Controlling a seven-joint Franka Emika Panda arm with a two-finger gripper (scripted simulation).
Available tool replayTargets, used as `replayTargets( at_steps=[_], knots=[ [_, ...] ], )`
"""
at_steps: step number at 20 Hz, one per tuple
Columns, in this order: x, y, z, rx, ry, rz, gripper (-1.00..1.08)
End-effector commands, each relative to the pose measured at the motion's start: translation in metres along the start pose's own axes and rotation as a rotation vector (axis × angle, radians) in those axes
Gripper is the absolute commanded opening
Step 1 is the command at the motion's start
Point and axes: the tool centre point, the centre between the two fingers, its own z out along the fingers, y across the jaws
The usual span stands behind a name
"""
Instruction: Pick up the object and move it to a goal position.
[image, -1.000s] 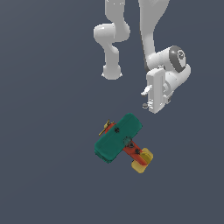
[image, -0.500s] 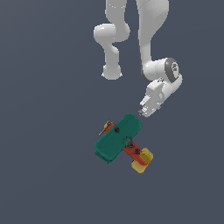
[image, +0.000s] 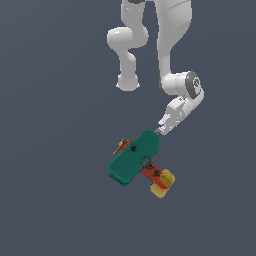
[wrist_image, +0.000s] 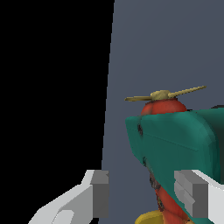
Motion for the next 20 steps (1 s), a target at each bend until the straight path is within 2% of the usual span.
replayTargets(
  at_steps=[1,11,20],
  knots=[
    [0.000,0.003,0.000,0.000,-0.002,-0.013,0.28],
    [-0.009,-0.001,-0.006,-0.024,-0.020,0.003,0.28],
    [-0.011,0.007,-0.007,-0.010,-0.042,-0.067,0.28]
  ],
)
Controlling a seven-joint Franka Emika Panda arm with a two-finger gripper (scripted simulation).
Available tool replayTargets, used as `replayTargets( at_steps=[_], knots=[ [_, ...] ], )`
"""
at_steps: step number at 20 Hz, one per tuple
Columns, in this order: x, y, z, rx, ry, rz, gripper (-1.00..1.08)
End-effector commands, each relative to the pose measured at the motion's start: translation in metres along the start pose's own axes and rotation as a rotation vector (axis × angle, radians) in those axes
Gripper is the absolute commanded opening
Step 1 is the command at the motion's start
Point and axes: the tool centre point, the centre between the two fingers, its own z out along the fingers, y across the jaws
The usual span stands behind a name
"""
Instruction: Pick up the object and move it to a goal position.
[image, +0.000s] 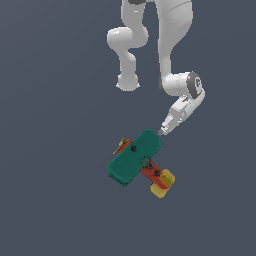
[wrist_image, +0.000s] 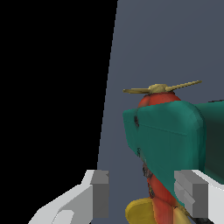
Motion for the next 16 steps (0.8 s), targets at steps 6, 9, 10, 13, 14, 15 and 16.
replayTargets(
  at_steps=[6,9,10,13,14,15,16],
  knots=[
    [-0.004,0.011,-0.002,0.017,-0.029,-0.094,0.28],
    [-0.005,0.014,-0.002,0.021,-0.036,-0.117,0.28],
    [-0.005,0.015,-0.002,0.022,-0.037,-0.122,0.28],
    [-0.006,0.015,-0.003,0.023,-0.039,-0.126,0.28],
    [-0.006,0.014,-0.003,0.024,-0.040,-0.126,0.28],
    [-0.007,0.014,-0.003,0.024,-0.040,-0.126,0.28],
    [-0.006,0.015,-0.003,0.024,-0.040,-0.126,0.28]
  ],
)
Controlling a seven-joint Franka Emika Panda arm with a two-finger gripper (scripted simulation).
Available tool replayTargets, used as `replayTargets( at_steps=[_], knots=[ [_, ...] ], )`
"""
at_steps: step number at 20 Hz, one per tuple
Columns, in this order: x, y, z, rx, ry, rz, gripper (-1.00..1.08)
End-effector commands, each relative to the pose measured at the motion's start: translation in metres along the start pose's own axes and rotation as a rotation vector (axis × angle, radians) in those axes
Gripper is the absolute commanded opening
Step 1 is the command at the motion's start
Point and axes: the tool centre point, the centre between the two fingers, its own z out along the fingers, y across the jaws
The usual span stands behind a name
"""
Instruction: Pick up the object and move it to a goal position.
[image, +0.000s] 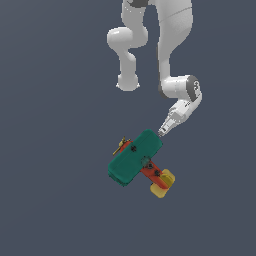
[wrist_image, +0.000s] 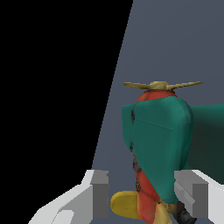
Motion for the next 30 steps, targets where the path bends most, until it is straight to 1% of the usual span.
replayTargets(
  at_steps=[1,11,23,30],
  knots=[
    [0.001,0.001,0.000,-0.001,0.001,-0.002,0.28],
    [0.011,0.019,0.006,-0.020,0.023,-0.012,0.28],
    [0.010,0.032,0.006,-0.027,0.012,-0.069,0.28],
    [0.010,0.033,0.012,-0.027,0.012,-0.068,0.28]
  ],
)
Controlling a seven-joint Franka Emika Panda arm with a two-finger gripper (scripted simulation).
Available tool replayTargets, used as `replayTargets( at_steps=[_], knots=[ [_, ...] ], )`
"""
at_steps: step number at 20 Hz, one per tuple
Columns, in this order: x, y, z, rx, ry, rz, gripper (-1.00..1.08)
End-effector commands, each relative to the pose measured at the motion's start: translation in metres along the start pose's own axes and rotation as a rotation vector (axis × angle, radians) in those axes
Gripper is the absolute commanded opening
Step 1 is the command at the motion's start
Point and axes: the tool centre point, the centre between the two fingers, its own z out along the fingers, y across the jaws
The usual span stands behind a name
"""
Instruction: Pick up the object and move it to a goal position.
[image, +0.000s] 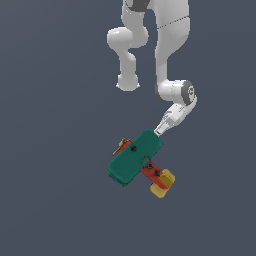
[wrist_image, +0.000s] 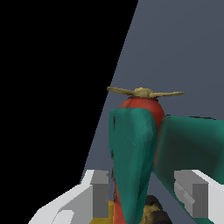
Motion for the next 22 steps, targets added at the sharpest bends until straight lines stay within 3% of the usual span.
replayTargets(
  at_steps=[1,12,13,22],
  knots=[
    [0.001,0.000,0.007,0.000,0.001,0.000,0.28],
    [0.000,0.001,0.032,-0.001,0.000,-0.003,0.28],
    [0.000,0.001,0.032,-0.001,0.000,-0.003,-1.00],
    [0.000,0.001,0.032,-0.001,0.000,-0.003,-1.00]
  ],
)
